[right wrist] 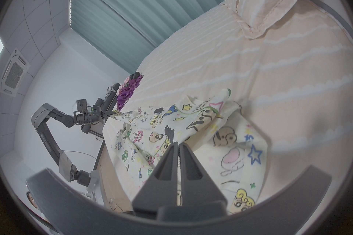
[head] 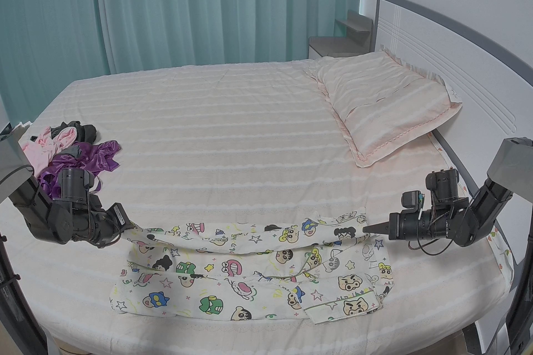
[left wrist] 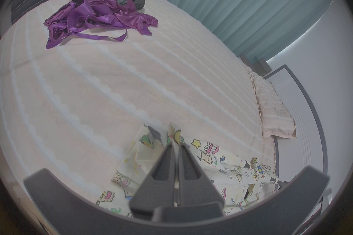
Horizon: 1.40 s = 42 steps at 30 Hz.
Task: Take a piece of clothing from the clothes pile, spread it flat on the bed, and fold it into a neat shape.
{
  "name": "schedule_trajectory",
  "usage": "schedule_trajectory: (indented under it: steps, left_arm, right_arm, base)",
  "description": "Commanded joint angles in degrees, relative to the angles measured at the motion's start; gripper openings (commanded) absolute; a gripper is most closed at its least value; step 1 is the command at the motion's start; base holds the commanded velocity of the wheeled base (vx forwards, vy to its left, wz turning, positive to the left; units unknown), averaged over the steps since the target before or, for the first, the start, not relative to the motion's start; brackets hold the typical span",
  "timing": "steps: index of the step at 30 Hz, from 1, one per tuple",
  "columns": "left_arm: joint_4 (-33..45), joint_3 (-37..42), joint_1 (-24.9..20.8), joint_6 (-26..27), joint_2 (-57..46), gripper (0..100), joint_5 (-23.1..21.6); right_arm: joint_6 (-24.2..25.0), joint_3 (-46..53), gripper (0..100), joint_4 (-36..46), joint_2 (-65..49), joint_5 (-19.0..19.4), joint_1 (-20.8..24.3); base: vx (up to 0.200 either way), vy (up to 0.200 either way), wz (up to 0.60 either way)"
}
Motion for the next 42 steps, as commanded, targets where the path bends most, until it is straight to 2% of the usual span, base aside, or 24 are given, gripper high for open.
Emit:
schedule_trajectory:
  steps: [1,5,11,15,17,18,24,28,29,30,31,33,37,42]
  left_arm:
    - [0.1,3.2,0.1,0.8,-0.5,0,-0.9]
    - [0.1,5.5,0.3,3.4,-0.7,0,-1.2]
    - [0.3,7.0,0.5,3.7,-0.5,0,-1.2]
    - [0.2,7.1,0.6,3.7,0.0,0,-1.3]
    - [0.1,7.2,0.6,3.7,0.0,0,-1.3]
    - [0.1,7.2,0.6,3.7,0.1,0,-1.4]
    - [0.1,7.6,0.6,3.5,0.0,0,-2.6]
    - [0.1,7.8,0.6,3.2,-0.1,0,-3.4]
    - [0.1,7.8,0.6,3.2,-0.1,0,-3.4]
    - [0.1,7.8,0.7,3.2,-0.1,0,-3.4]
    - [0.1,7.8,0.7,3.2,-0.1,0,-3.4]
    - [0.1,7.8,0.8,3.2,-0.1,0,-3.4]
    - [0.1,7.8,0.8,3.1,-0.1,0,-3.4]
    - [0.1,7.7,1.3,3.2,0.0,0,-3.4]
  right_arm:
    - [-0.5,3.4,0,-0.9,-0.7,1.4,-1.0]
    - [-0.5,6.9,0,-3.5,-1.3,2.5,-1.7]
    - [-0.8,11.4,0,-4.6,-2.0,3.7,-2.1]
    - [-1.0,11.3,0,-4.8,0.0,2.8,-1.9]
    - [-1.0,10.0,0,-4.8,1.4,0.4,-1.5]
    - [-0.9,9.6,100,-4.8,2.6,-2.2,-1.3]
    - [1.6,7.8,100,-5.0,5.9,-5.7,0.7]
    - [11.3,5.7,100,-8.4,6.1,-8.1,3.1]
    - [11.3,5.7,100,-8.4,6.1,-8.1,3.1]
    - [16.2,4.9,100,-12.0,6.4,-9.3,4.3]
    - [16.2,4.9,100,-12.0,6.4,-9.3,4.3]
    - [20.7,4.3,100,-16.8,8.0,-12.4,5.7]
    - [21.2,3.5,100,-17.5,10.1,-15.4,6.7]
    - [21.5,3.5,100,-17.1,10.2,-15.5,6.7]
  base:
    - [0.0,0.0,0.0]
    - [0.0,0.0,0.0]
    - [0.0,0.0,0.0]
    - [0.0,0.0,0.0]
    - [0.0,0.0,0.0]
    - [0.0,0.0,0.0]
    - [0.0,0.0,0.0]
    - [0.0,0.0,0.0]
    - [0.0,0.0,0.0]
    - [0.0,0.0,0.0]
    - [0.0,0.0,0.0]
    - [0.0,0.0,0.0]
    - [0.0,0.0,0.0]
    - [0.0,0.0,0.0]
